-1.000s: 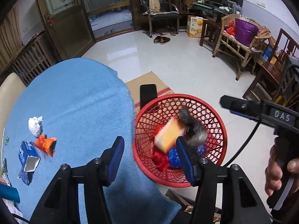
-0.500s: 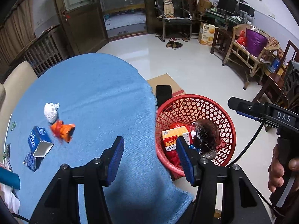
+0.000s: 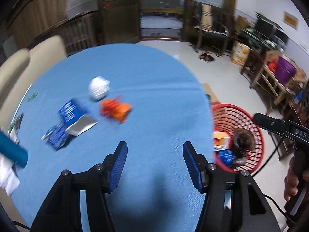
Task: Collect trash
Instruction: 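Move both open tools back over the trash on the table, then grasp the orange mesh bag with the right tool while the left tool grasps the blue toothpaste box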
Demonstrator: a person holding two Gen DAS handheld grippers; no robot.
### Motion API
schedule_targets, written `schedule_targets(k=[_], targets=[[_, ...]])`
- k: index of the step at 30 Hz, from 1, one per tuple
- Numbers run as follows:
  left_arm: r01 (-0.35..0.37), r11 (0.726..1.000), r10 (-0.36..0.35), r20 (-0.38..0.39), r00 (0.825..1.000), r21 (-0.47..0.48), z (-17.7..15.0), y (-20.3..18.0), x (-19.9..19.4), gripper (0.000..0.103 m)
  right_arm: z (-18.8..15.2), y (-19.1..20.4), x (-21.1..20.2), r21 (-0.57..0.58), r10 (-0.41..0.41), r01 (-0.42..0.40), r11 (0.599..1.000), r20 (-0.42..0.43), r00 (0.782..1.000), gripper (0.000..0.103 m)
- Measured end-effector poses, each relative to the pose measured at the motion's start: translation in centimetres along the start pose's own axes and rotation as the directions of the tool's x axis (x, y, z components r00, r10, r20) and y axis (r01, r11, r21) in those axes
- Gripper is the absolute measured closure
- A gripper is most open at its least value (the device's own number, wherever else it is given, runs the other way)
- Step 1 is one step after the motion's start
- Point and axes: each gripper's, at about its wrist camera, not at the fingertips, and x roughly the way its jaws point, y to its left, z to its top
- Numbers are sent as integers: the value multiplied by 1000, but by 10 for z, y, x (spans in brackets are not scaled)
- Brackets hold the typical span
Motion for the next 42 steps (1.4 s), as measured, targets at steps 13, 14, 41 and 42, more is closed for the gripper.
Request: schedule_targets(k=[13,14,41,42], targets=[[-206,959,202,-38,979,-195,-37,175,-4,36,-2,119,81,-278,49,-92,956,-156,987,38],[-206,959,202,-40,979,-196,-38,185,-3,35,-2,126,88,-298,50,-98,950,-165,985,38],[71,910,-131,-121,984,-408,14,250,79,27,24,213,250,-562,14,-190,805,-302,953,39],[70,899,-137,-126,983,-432,15,251,82,27,24,213,252,-561,14,-191,805,-305,952,39]])
